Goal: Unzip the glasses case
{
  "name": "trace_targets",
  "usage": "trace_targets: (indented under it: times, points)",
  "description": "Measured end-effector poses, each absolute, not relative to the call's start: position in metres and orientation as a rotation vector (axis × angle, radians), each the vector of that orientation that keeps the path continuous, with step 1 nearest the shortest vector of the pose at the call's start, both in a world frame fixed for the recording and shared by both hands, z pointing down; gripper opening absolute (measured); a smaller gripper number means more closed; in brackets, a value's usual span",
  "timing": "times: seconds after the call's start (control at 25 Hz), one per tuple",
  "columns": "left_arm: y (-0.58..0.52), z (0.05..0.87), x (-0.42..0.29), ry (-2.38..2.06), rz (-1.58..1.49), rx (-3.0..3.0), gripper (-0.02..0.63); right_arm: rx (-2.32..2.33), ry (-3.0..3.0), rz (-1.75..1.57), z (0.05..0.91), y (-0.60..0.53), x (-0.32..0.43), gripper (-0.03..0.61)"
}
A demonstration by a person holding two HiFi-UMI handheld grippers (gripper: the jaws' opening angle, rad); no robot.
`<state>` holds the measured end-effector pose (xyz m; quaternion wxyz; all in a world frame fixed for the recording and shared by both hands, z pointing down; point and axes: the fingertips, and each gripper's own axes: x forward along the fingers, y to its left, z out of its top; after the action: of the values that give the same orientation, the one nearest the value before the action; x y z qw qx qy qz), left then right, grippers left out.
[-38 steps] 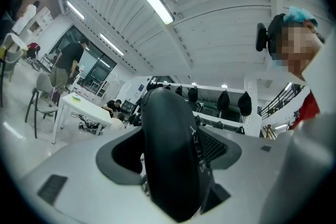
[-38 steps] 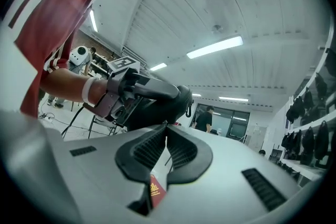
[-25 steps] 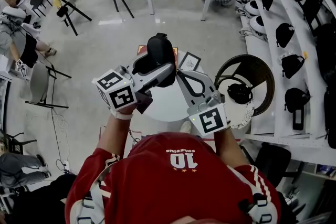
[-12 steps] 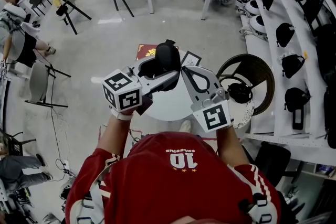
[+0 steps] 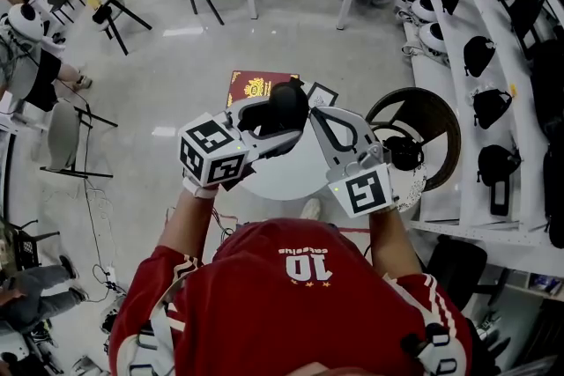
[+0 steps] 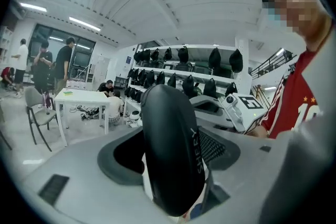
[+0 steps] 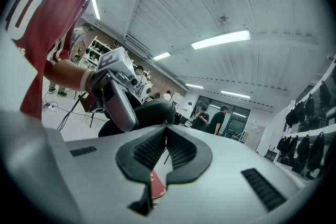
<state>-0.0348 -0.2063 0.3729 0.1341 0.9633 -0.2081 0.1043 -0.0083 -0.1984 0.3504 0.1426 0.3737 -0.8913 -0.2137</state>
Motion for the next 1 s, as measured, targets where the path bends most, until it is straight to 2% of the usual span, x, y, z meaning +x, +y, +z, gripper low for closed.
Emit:
trace_targets:
  times: [1.0]
  points:
    - [-0.205, 0.456, -0.051, -0.511, 1.363, 2.872, 0.293, 0.835, -2.411, -0.643, 0.39, -0.208, -0.028, 0.017]
